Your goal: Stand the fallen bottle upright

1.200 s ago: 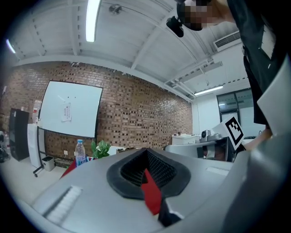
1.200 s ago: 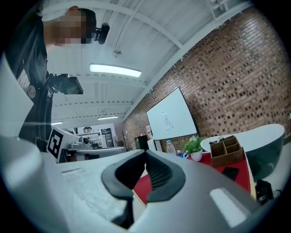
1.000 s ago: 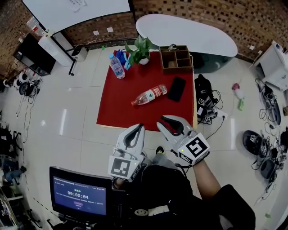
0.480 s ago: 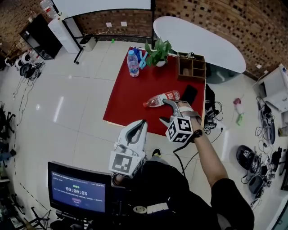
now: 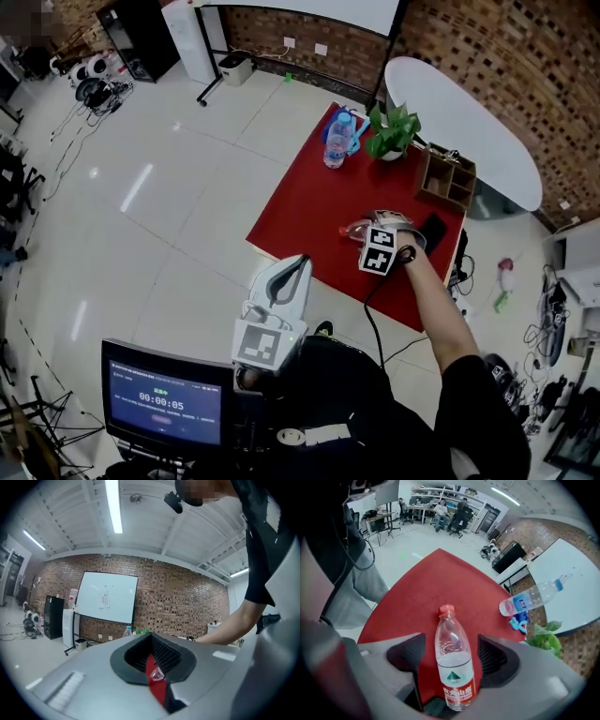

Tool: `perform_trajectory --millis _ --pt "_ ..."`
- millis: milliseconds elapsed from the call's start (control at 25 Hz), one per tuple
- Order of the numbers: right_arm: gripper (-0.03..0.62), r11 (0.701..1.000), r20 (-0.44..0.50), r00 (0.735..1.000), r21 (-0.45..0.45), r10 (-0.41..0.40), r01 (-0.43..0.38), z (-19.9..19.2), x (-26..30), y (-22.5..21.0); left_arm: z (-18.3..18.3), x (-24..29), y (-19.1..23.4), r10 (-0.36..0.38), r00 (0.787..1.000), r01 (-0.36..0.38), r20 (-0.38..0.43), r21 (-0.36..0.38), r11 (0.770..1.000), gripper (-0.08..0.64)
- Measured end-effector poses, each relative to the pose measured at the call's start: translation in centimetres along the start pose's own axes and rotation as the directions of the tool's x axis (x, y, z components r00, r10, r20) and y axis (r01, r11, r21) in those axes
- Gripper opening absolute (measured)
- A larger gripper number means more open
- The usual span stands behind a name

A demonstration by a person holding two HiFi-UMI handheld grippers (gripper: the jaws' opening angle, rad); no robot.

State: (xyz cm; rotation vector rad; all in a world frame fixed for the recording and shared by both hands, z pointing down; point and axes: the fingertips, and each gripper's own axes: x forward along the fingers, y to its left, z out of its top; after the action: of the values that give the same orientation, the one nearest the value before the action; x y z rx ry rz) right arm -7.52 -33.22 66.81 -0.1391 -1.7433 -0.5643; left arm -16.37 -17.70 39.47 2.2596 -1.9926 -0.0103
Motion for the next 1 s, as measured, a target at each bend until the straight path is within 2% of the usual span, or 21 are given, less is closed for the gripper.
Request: perform_trajectory --millis 80,200,360,640,760,880,1000 --pt "0.339 0.999 -0.057 0.997 -0.013 0.042 -0.043 -0.9 2.1 0.1 -0.1 -0.4 1.2 0.03 1.0 -0.03 0.002 -0.02 0.999 0.008" --pt "0.339 0.998 -0.107 0.994 -0.042 0.039 -0.044 -2.4 4.7 -0.2 -0.8 -1.0 2.5 0.083 0.997 -0.083 -0.004 -0.028 0.996 0.008" --pt "0.33 0.993 -0.156 0.982 -0.04 0.102 -0.109 -2.9 4.9 0.0 -1.5 -2.2 4.0 0.162 0.987 -0.162 -0.014 -0.044 0.986 0.008" --pt "0.304 0.989 -0.15 0.979 -0.029 0.139 -0.145 -3.1 4.9 0.0 -1.4 -2.4 4.9 0.186 0.982 -0.186 -0.001 -0.033 0.982 0.008" --pt "0.304 0.99 -0.102 0.985 0.015 0.141 -0.141 -2.3 4.0 -0.1 -1.2 -2.1 4.6 0.169 0.986 -0.169 0.005 -0.025 0.985 0.008" --pt "0.304 0.988 0.024 0.994 0.103 0.11 -0.112 -0.6 2.4 -1.5 -1.0 -1.7 4.0 0.142 0.99 -0.142 0.005 -0.025 0.99 0.008" --pt "0.304 0.975 0.137 0.989 0.204 0.06 -0.088 0.8 0.0 -3.2 -0.7 -1.4 3.4 0.109 0.994 -0.109 0.003 -0.018 0.994 0.008"
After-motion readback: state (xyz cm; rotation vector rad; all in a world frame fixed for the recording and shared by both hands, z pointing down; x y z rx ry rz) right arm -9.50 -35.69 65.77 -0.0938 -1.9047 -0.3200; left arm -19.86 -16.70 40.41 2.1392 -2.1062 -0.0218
